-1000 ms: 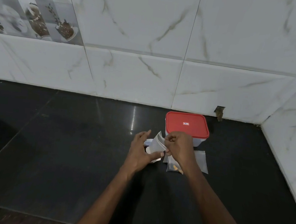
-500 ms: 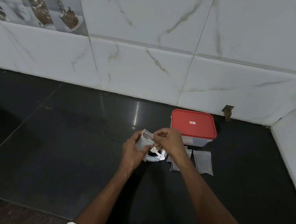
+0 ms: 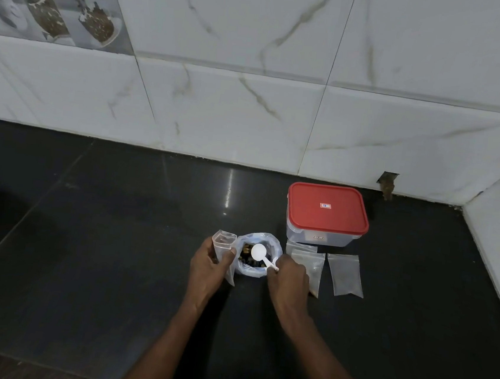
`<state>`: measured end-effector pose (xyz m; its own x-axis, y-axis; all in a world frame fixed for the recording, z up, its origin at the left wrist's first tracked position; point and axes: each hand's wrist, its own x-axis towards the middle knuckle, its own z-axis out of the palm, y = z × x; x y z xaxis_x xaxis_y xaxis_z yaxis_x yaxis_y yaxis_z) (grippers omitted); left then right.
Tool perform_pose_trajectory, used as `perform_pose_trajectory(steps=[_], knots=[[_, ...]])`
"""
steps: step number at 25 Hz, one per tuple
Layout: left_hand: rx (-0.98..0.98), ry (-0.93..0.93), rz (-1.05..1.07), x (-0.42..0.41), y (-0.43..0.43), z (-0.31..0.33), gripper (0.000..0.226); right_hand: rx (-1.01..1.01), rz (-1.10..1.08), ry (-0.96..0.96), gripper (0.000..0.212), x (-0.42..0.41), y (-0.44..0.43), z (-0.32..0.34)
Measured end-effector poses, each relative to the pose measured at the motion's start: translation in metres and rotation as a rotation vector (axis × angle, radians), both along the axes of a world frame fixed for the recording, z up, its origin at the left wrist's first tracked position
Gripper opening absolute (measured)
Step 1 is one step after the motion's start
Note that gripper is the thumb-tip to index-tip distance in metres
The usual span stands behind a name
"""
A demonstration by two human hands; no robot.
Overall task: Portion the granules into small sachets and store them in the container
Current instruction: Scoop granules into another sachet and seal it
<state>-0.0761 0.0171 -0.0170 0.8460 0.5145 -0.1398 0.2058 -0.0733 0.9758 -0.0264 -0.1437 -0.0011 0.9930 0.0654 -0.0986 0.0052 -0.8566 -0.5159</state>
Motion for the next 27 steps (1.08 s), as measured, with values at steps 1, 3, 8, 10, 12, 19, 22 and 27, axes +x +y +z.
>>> perform_pose_trajectory(steps=[1,3,8,10,12,19,22,27], knots=[[-0.020,0.002,0.008,0.001,0.000,-0.002,0.032,-0.039,0.021,-0.039,0.017,0.000,0.001,0.000],[-0.058,0.021,0.026,0.001,0.000,-0.004,0.030,-0.119,0.085,-0.126,0.019,-0.002,0.003,0.002],[-0.177,0.033,0.029,0.002,-0.004,-0.011,0.026,-0.285,0.343,-0.357,0.039,-0.008,0.009,-0.016],[-0.217,0.026,0.031,0.003,-0.005,-0.010,0.026,-0.309,0.378,-0.355,0.040,-0.008,0.012,-0.019],[-0.240,0.022,0.021,0.006,-0.006,-0.011,0.024,-0.260,0.330,-0.328,0.031,-0.006,0.015,-0.021],[-0.319,0.041,-0.072,0.014,-0.008,-0.011,0.026,0.080,0.098,-0.193,0.003,-0.010,0.036,-0.022],[-0.371,0.029,-0.101,0.015,-0.008,-0.008,0.025,0.368,-0.105,0.005,0.017,-0.007,0.034,-0.013],[-0.383,0.021,-0.070,0.015,-0.011,-0.013,0.023,0.672,-0.385,0.173,0.014,0.004,0.019,-0.002]])
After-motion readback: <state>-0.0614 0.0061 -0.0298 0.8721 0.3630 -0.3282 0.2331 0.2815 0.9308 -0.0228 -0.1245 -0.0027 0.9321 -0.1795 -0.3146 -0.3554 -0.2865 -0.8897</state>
